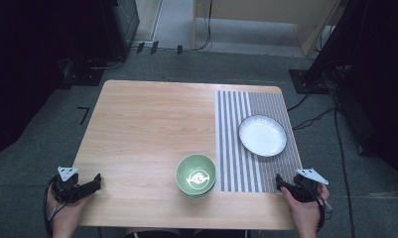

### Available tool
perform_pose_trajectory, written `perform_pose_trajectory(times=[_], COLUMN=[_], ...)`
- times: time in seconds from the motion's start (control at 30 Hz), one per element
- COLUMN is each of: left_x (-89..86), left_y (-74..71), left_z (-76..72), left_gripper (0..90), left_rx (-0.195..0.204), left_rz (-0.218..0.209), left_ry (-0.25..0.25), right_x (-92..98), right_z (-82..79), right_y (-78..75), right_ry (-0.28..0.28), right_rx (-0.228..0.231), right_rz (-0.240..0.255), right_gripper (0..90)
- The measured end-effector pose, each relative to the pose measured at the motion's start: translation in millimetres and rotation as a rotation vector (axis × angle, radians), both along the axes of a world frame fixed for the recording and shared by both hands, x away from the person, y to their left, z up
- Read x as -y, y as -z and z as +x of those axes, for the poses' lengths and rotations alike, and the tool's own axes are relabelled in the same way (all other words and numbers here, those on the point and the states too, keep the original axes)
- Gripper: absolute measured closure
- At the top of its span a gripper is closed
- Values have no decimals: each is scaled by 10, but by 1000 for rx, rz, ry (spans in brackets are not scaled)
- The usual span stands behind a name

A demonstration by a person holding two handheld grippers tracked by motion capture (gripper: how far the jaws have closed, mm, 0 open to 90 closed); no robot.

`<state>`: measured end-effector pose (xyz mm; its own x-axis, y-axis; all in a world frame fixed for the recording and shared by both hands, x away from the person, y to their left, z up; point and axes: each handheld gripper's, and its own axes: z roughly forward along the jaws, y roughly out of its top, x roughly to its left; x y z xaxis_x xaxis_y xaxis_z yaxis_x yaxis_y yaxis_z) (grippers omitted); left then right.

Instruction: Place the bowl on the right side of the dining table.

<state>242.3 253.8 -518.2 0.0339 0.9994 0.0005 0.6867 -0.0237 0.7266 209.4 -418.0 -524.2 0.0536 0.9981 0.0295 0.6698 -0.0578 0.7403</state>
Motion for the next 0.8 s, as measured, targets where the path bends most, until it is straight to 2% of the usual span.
perform_pose_trajectory(times=[0.07, 0.17, 0.2, 0.27, 0.53, 0.6, 0.63, 0.67, 0.8], left_x=[0, 1, 1, 1, 1, 1, 1, 1, 2], left_y=[-1, 0, 0, 0, 0, 0, 0, 0, 0], left_z=[0, 0, 0, 0, 0, -1, -1, 0, -1], left_gripper=[86, 86, 86, 86, 86, 86, 86, 87, 87], left_rx=[-1, 0, 0, 0, 0, 0, 0, 0, 0], left_rz=[1, 0, 0, 0, 1, 0, 0, 0, 0], left_ry=[0, 0, 0, -1, -1, -1, -1, 0, 0], right_x=[-7, -18, -42, -74, -242, -274, -274, -302, -372], right_z=[-11, -24, -35, -39, -41, -44, -44, -39, -28], right_y=[-21, -66, -115, -161, -336, -389, -389, -438, -509], right_ry=[20, 15, 11, -4, -46, -55, -55, -82, -106], right_rx=[6, 25, 50, 69, 128, 141, 141, 144, 166], right_rz=[8, 29, 39, 34, 47, 80, 80, 110, 137], right_gripper=[202, 229, 250, 264, 342, 382, 382, 410, 423])
